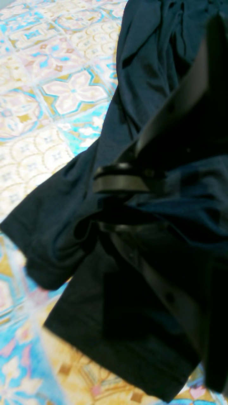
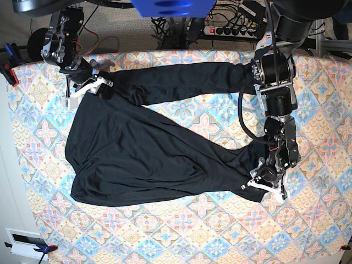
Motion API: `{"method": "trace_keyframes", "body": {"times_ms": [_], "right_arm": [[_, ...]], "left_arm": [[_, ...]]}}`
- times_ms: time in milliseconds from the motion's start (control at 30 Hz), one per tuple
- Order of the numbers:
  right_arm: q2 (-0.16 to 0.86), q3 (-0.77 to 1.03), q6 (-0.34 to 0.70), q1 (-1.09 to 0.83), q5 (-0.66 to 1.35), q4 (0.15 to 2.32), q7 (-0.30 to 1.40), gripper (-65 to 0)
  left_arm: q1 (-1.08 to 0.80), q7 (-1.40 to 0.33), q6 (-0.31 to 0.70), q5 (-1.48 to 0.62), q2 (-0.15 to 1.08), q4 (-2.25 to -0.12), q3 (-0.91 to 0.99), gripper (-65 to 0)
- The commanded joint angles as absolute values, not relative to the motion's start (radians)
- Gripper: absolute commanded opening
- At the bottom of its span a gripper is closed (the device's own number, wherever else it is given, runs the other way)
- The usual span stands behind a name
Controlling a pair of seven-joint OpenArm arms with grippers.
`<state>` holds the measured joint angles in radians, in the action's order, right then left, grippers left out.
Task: Layout the t-shirt on the table in an organized manner, then fold the t-shirt properly
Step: 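Grasp the shirt hem with the left gripper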
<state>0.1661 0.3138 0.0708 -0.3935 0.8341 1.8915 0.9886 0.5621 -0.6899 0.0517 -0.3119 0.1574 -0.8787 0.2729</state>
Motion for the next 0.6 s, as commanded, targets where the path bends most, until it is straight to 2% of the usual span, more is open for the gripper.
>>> {"method": "trace_keyframes", "body": {"times_ms": [0, 333, 567], "right_arm": [[0.174, 0.317, 0.077, -0.39, 0.846, 1.906, 0.975, -45.5], [0.174, 0.317, 0.077, -0.389, 0.846, 1.906, 0.975, -45.5], [0.174, 0.317, 0.077, -0.389, 0.846, 1.906, 0.975, -45.5]], "left_arm": [[0.595, -0.676, 0.058, -0.317, 0.163, -0.898, 0.271, -55.3], [0.593, -0.687, 0.056, -0.315, 0.163, -0.897, 0.268, -64.9], [0.564, -0.71, 0.056, -0.326, 0.163, -0.935, 0.116, -65.0]]}}
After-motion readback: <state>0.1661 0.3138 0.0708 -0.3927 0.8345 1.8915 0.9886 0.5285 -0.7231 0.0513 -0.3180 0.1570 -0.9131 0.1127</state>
